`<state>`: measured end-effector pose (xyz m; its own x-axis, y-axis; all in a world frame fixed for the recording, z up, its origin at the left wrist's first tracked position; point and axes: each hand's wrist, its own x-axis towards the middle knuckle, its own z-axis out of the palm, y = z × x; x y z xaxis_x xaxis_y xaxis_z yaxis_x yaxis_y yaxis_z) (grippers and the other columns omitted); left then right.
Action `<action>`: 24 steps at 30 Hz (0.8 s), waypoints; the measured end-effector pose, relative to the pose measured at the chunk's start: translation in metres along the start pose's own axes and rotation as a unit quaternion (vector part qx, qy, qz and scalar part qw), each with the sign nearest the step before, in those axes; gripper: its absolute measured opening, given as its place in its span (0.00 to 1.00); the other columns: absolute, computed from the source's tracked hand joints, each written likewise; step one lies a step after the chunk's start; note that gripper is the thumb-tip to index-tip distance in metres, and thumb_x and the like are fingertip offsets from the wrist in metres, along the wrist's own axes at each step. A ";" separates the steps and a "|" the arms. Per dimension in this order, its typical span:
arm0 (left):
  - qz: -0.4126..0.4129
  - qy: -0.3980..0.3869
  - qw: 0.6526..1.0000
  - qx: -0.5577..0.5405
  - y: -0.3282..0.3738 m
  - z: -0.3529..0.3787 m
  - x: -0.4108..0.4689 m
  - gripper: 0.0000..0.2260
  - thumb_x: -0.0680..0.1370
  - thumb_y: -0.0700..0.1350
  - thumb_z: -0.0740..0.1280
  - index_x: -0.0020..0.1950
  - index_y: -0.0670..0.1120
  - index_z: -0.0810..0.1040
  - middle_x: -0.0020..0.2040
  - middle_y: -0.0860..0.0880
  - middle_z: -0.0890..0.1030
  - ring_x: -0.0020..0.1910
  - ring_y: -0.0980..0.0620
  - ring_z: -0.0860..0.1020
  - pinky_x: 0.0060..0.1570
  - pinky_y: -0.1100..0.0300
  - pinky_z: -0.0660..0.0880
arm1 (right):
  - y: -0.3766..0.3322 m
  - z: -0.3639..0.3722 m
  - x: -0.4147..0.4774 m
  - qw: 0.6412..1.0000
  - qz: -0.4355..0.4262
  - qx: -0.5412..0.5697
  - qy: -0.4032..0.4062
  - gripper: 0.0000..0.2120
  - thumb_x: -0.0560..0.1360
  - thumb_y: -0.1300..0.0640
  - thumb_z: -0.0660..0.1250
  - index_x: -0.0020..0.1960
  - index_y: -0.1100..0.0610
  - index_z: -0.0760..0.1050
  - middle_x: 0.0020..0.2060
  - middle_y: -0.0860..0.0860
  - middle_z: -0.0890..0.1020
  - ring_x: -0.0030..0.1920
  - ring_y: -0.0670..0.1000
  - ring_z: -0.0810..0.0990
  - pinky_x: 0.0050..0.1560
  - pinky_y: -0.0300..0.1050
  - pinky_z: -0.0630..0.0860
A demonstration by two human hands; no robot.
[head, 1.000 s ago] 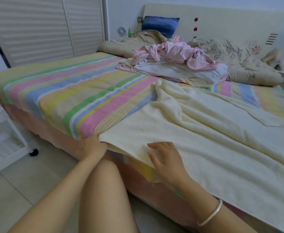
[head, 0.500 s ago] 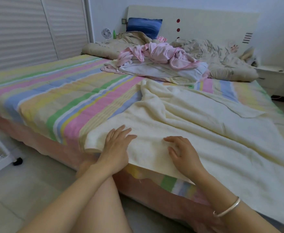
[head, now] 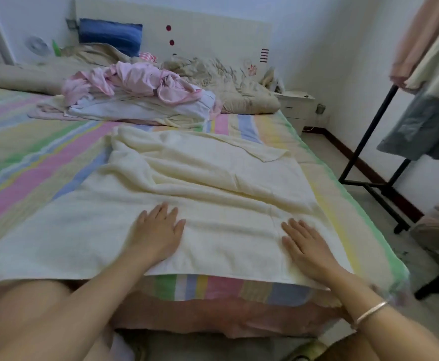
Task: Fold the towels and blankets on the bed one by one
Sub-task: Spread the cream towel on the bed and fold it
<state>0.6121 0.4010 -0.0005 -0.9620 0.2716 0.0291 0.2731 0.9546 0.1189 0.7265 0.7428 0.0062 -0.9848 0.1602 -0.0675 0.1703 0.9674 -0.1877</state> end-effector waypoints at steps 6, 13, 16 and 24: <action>0.025 0.174 0.984 -0.034 0.033 -0.032 0.041 0.11 0.79 0.45 0.58 0.43 0.47 0.78 0.43 0.48 0.80 0.47 0.44 0.77 0.44 0.53 0.67 | 0.005 -0.012 0.003 0.953 0.048 0.244 0.173 0.11 0.80 0.58 0.60 0.58 0.50 0.78 0.57 0.45 0.79 0.57 0.47 0.76 0.58 0.46 0.72; 0.106 0.215 0.960 -0.144 0.114 -0.061 0.128 0.09 0.78 0.40 0.62 0.53 0.48 0.80 0.52 0.49 0.79 0.53 0.47 0.76 0.49 0.54 0.71 | 0.032 -0.047 0.054 0.911 0.108 0.292 0.270 0.11 0.77 0.62 0.62 0.52 0.48 0.78 0.50 0.43 0.80 0.47 0.45 0.77 0.51 0.47 0.75; 0.099 0.096 0.970 -0.200 0.133 -0.068 0.186 0.09 0.79 0.43 0.62 0.54 0.50 0.81 0.54 0.50 0.81 0.55 0.48 0.78 0.54 0.56 0.74 | 0.035 -0.058 0.109 0.925 0.074 0.270 0.257 0.12 0.76 0.61 0.62 0.54 0.50 0.78 0.52 0.45 0.80 0.47 0.47 0.77 0.52 0.47 0.75; 0.074 -0.095 0.982 -0.142 0.138 -0.035 0.292 0.09 0.77 0.42 0.63 0.52 0.54 0.80 0.57 0.53 0.80 0.56 0.51 0.77 0.56 0.60 0.73 | 0.037 -0.049 0.294 0.990 -0.023 0.125 0.061 0.16 0.78 0.59 0.57 0.62 0.51 0.77 0.60 0.50 0.79 0.63 0.52 0.73 0.60 0.47 0.72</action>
<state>0.3692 0.6078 0.0587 -0.8859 0.4491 -0.1163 0.3720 0.8374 0.4004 0.4418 0.8355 0.0274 -0.9860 0.1543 0.0634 0.1132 0.8980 -0.4252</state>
